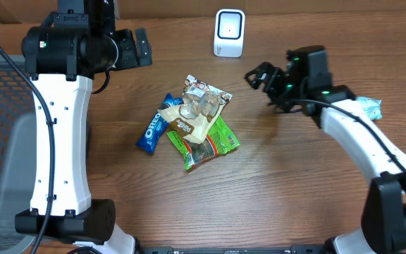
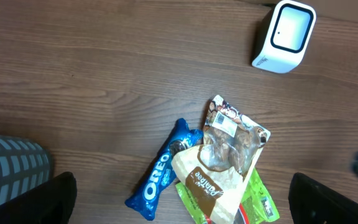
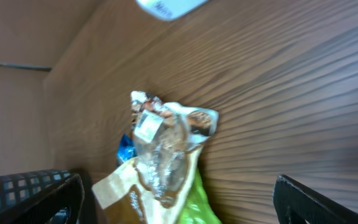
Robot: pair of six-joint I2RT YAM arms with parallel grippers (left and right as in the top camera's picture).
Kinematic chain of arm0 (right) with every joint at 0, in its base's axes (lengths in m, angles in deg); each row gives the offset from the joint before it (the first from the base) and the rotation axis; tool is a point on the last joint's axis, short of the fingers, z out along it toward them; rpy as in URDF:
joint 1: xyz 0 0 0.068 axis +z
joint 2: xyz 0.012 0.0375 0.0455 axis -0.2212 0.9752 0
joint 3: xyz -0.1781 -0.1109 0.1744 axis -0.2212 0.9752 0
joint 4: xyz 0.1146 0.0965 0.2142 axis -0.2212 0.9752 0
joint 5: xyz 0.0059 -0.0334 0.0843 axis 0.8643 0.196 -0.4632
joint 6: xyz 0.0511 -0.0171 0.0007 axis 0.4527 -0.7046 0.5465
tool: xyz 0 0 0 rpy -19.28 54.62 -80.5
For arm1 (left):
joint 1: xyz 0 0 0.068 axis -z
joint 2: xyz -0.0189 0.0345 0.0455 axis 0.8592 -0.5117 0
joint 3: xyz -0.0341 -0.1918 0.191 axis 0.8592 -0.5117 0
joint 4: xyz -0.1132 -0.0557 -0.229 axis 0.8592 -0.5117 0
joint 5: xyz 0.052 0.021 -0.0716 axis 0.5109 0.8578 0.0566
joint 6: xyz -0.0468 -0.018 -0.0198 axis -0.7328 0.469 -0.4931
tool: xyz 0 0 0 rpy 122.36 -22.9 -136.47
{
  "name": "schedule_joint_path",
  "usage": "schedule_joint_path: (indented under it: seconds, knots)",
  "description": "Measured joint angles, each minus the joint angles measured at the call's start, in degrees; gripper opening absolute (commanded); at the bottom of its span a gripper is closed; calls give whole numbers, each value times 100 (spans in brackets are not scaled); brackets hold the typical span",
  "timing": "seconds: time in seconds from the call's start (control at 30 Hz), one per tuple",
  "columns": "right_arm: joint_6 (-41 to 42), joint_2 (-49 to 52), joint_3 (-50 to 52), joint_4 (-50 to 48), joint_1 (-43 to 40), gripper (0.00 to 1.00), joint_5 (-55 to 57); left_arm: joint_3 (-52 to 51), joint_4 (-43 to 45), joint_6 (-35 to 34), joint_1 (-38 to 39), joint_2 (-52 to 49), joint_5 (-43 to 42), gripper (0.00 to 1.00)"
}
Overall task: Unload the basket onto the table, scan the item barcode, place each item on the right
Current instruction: 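Reach the right gripper to the pile and grasp the dried mushroom bag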
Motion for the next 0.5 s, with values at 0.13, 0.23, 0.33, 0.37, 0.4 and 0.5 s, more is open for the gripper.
schedule_joint_path:
  seconds: [0.13, 0.23, 0.33, 0.37, 0.4, 0.5]
  knots:
    - [538, 581, 2, -372, 522, 98, 144, 0, -2, 0, 0, 0, 0, 100]
    - [737, 944, 7, -776, 813, 98, 210, 0, -2, 0, 0, 0, 2, 100]
    - [822, 1182, 7, -1143, 1073, 98, 245, 0, -2, 0, 0, 0, 0, 100]
    - [887, 1290, 7, -1263, 1189, 98, 249, 0, -2, 0, 0, 0, 0, 99]
    - [979, 1381, 9, -1414, 1272, 98, 260, 0, -2, 0, 0, 0, 0, 100]
    - [1220, 1646, 7, -1720, 1419, 98, 273, 0, -4, 0, 0, 0, -2, 100]
